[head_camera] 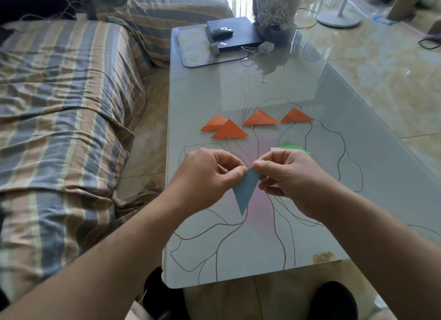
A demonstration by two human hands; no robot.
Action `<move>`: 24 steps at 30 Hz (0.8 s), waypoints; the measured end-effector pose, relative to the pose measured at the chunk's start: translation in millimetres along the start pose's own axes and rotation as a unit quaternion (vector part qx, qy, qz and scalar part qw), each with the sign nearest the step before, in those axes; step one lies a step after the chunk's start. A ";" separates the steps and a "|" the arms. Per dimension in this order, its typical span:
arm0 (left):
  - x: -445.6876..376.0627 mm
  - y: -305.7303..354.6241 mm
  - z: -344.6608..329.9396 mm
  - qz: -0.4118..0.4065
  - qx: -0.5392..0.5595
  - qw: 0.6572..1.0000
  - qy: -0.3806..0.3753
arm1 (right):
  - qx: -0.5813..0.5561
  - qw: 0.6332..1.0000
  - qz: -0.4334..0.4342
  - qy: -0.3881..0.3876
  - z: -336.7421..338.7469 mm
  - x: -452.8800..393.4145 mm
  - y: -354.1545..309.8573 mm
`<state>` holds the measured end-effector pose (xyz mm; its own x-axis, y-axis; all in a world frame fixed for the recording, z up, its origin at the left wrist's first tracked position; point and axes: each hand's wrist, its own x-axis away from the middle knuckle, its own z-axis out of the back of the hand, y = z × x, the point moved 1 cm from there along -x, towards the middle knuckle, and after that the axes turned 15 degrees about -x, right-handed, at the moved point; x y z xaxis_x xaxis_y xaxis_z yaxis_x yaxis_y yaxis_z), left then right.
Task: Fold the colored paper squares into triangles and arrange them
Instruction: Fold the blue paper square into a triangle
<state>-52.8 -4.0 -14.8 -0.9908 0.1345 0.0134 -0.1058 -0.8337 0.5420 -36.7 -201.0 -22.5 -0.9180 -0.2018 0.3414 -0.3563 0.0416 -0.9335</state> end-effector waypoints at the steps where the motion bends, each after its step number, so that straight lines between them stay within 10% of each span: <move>1: -0.1 -0.1 0.6 -0.006 -0.011 1.000 0.000 | 0.004 1.000 0.001 -0.002 0.0 0.2 0.1; 24: -5.0 -16.6 11.7 -0.029 -0.114 0.989 -0.089 | 0.012 1.000 0.006 -0.014 4.6 -1.4 -3.3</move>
<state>-45.1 15.5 -14.1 -0.9544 0.2603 0.1459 -0.1979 -0.9182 0.3432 -33.5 -205.3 -20.4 -0.9173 -0.2282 0.3264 -0.3396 0.0203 -0.9403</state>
